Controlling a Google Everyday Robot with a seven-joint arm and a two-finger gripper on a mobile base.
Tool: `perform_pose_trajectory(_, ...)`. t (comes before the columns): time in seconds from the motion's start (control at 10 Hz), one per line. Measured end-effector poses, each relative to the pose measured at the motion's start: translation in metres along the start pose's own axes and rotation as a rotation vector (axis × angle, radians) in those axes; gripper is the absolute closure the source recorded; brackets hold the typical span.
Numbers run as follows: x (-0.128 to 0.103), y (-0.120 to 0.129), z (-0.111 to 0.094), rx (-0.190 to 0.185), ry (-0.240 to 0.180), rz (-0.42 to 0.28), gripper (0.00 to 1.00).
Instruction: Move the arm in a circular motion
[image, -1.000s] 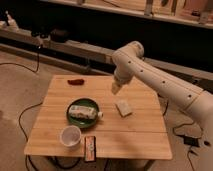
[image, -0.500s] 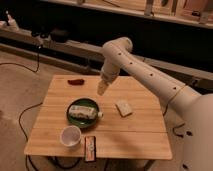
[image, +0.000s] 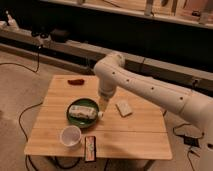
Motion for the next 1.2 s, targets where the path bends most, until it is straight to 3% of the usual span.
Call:
perform_pose_trajectory(0.2, -0.002, -0.018, -0.014, -0.091, 0.081, -0.024, 0.38)
perform_pose_trajectory(0.4, -0.006, -0.040, -0.026, -0.112, 0.141, -0.030, 0.38)
perform_pose_trajectory(0.6, -0.033, -0.056, -0.027, -0.056, 0.140, 0.028, 0.38)
perform_pose_trajectory(0.8, -0.068, -0.062, -0.027, 0.029, 0.103, 0.086, 0.38)
perform_pose_trajectory(1.2, -0.070, -0.064, -0.026, 0.047, 0.101, 0.091, 0.38)
